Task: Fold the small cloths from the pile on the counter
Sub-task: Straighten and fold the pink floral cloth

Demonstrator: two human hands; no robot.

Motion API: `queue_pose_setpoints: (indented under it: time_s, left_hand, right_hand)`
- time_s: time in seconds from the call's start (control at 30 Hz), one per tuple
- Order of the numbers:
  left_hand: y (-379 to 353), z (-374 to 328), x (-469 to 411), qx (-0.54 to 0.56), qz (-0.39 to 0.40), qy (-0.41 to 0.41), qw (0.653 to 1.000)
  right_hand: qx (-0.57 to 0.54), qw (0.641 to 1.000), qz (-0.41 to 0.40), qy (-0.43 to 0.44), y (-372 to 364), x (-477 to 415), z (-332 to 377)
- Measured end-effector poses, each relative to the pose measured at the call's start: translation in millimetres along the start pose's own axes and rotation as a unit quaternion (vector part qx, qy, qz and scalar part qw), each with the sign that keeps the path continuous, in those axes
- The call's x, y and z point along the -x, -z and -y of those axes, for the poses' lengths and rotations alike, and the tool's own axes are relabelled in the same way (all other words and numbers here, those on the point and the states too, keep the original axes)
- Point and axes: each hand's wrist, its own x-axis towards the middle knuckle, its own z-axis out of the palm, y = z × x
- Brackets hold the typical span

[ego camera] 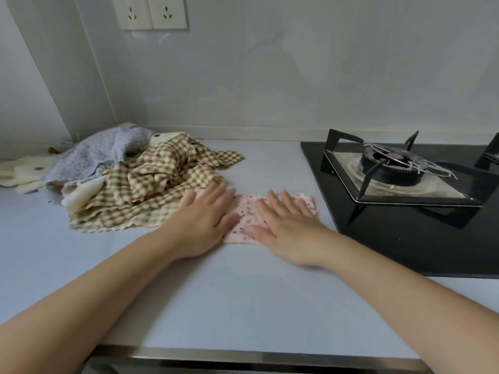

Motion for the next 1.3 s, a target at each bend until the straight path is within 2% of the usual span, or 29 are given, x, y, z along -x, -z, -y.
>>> queue_pose_setpoints:
  time_s: [0.07, 0.1, 0.17, 0.23, 0.3, 0.33, 0.4, 0.53, 0.63, 0.67, 0.7, 0.77, 0.8, 0.83, 0.87, 0.97, 1.03, 1.1, 1.13, 1.2, 1.27, 1.3]
  left_hand:
    - [-3.0, -2.7, -0.1, 0.004, 0.092, 0.017, 0.996]
    - [-3.0, -3.4, 1.2, 0.000, 0.088, 0.022, 0.996]
    - [2.7, -3.9, 5.9, -0.041, 0.002, 0.031, 0.999]
    - [12.6, -7.6, 9.0, -0.088, -0.101, 0.031, 0.990]
    - [20.4, -12.0, 10.1, -0.045, -0.118, 0.046, 0.991]
    - [22.5, -14.4, 9.6, -0.012, -0.105, 0.058, 0.993]
    - [25.0, -18.4, 6.4, 0.020, -0.055, 0.092, 0.994]
    - [29.7, -26.9, 4.4, 0.071, 0.025, 0.173, 0.982]
    - [38.5, -27.5, 5.9, 0.168, 0.053, 0.194, 0.965]
    - [39.0, -27.0, 6.4, 0.233, 0.056, 0.204, 0.949]
    - [39.8, -27.2, 6.9, 0.321, 0.063, 0.224, 0.918]
    - [41.4, -26.1, 6.5, 0.517, 0.092, 0.270, 0.807]
    - [40.8, -23.8, 6.1, 0.569, 0.107, 0.290, 0.762]
    - [42.0, -22.5, 7.0, 0.584, 0.122, 0.306, 0.741]
    - [42.7, -20.6, 7.6, 0.579, 0.132, 0.318, 0.739]
    - [43.1, -18.7, 7.4, 0.563, 0.105, 0.321, 0.755]
    - [44.8, -21.9, 8.0, 0.587, 0.050, 0.292, 0.753]
    - [47.0, -25.4, 10.9, 0.640, -0.014, 0.254, 0.725]
    - [47.7, -26.6, 12.3, 0.670, -0.042, 0.232, 0.704]
    - [51.0, -30.5, 15.7, 0.715, -0.078, 0.180, 0.671]
    - [51.3, -34.4, 16.8, 0.735, -0.094, 0.139, 0.657]
    - [51.0, -36.7, 16.9, 0.739, -0.099, 0.124, 0.655]
  right_hand:
    - [0.022, 1.000, 0.010, -0.004, -0.4, -2.9, -2.9]
    - [0.020, 1.000, 0.011, -0.002, 1.8, -3.4, -4.6]
    - [0.012, 1.000, -0.006, 0.004, 5.5, -4.2, -9.1]
    - [-0.011, 0.996, -0.094, 0.007, 10.4, -0.7, -14.8]
    - [-0.041, 0.978, -0.204, -0.008, 16.4, 3.4, -18.9]
    - [-0.047, 0.972, -0.228, -0.011, 17.8, 4.2, -18.7]
    - [-0.036, 0.977, -0.210, 0.013, 15.5, 1.6, -15.4]
    - [-0.047, 0.989, -0.122, 0.065, 7.3, -4.3, -6.8]
    - [-0.058, 0.988, -0.134, 0.045, 8.2, -4.4, -9.3]
    - [-0.065, 0.987, -0.142, 0.039, 7.8, -4.7, -11.3]
    - [-0.070, 0.986, -0.150, 0.036, 7.6, -4.9, -12.7]
    - [-0.077, 0.983, -0.161, 0.040, 7.1, -6.0, -14.0]
    - [-0.080, 0.982, -0.164, 0.044, 7.0, -6.0, -13.3]
    - [-0.078, 0.982, -0.166, 0.046, 7.0, -5.5, -12.3]
    - [-0.073, 0.982, -0.168, 0.047, 7.1, -5.2, -11.8]
    - [-0.070, 0.978, -0.193, 0.030, 8.0, -5.2, -12.7]
    - [-0.118, 0.957, -0.264, -0.002, 10.5, -5.5, -14.4]
    - [-0.219, 0.930, -0.292, -0.054, 15.1, -5.9, -15.9]
    - [-0.308, 0.912, -0.259, -0.078, 17.8, -5.3, -14.9]
    - [-0.528, 0.836, -0.125, -0.082, 22.4, -2.9, -9.1]
    - [-0.659, 0.751, -0.029, -0.027, 23.6, -0.7, -5.5]
    - [-0.698, 0.716, -0.021, 0.009, 22.8, -0.6, -4.5]
